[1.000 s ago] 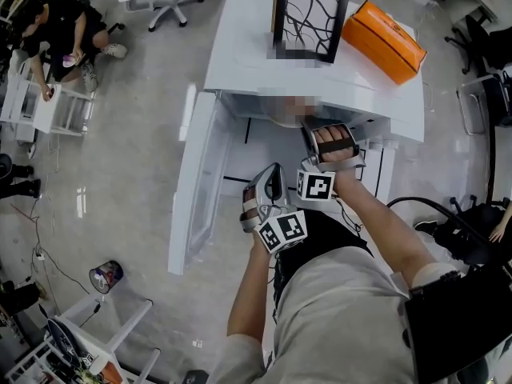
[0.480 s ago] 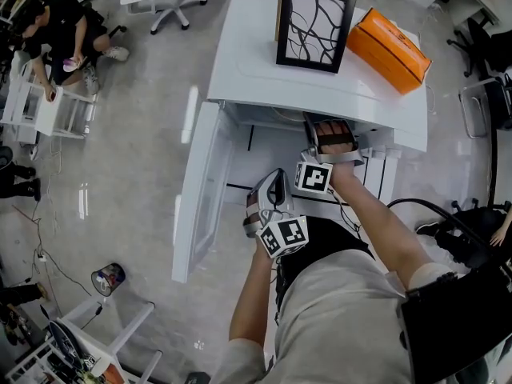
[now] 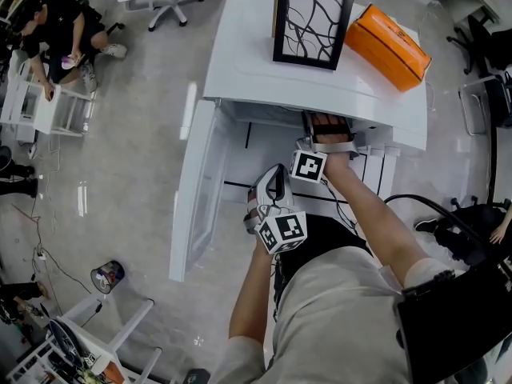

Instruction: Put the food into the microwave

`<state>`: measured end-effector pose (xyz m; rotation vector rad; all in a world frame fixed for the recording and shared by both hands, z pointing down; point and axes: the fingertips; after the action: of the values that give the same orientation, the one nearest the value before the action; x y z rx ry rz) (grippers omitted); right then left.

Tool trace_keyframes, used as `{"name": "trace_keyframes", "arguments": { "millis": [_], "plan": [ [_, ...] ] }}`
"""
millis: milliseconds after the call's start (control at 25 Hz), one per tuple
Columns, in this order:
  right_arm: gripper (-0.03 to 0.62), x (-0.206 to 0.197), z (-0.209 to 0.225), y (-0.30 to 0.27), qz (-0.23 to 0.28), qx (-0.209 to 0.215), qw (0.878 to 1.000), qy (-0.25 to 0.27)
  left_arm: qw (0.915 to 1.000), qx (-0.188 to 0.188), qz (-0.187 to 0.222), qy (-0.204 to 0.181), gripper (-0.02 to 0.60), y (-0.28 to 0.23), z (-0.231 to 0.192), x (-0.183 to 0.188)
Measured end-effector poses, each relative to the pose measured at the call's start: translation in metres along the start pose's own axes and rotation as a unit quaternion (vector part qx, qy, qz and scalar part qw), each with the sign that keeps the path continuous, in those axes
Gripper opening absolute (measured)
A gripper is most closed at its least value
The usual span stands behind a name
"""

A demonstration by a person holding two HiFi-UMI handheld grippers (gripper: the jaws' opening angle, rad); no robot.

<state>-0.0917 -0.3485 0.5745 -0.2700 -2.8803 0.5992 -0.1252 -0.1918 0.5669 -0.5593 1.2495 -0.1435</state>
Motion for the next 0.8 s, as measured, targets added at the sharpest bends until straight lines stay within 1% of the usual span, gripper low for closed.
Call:
{"name": "trace_keyframes", "arguments": {
  "millis": [120,240,360,440,520,640,720,800],
  "plan": [
    [0.037,-0.002,-0.001,-0.007,-0.008,0.002,1.0,0.005,1.0,-0.002,-0.004,0.0,0.008,-0.001,0.001,0.0],
    [0.037,0.002,-0.005,-0.013,0.003,0.021,1.0,-0.003,0.9999,-0.005,-0.005,0.01,0.008,0.001,0.001,0.0],
    [0.038,0.007,-0.009,-0.012,0.022,0.053,0.997,-0.052,0.9995,0.0,-0.001,0.031,0.008,0.006,-0.003,0.001],
    [0.053,0.007,-0.007,-0.011,0.025,0.082,0.991,-0.099,0.9991,0.001,0.002,0.042,0.008,0.009,-0.006,0.002],
    [0.079,0.008,-0.004,-0.011,0.029,0.116,0.982,-0.147,0.9987,-0.001,0.003,0.05,0.008,0.01,-0.008,0.003],
    [0.113,0.012,-0.002,-0.008,0.041,0.167,0.962,-0.211,0.9985,-0.006,0.001,0.055,0.008,0.012,-0.008,0.002],
    [0.125,0.016,-0.001,-0.005,0.056,0.202,0.942,-0.261,0.9982,-0.009,0.0,0.059,0.008,0.013,-0.008,0.002],
    [0.132,0.02,0.0,-0.003,0.074,0.236,0.917,-0.314,0.998,-0.011,0.0,0.062,0.008,0.014,-0.008,0.003]
  ]
}}
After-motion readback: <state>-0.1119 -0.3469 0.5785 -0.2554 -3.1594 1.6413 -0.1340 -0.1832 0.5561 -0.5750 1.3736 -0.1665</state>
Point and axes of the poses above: the fingertips, and each gripper's own axes: y backward along the fingers, z to its right, x out of its top, and after that the axes turned 5 degrees about y, right-handed
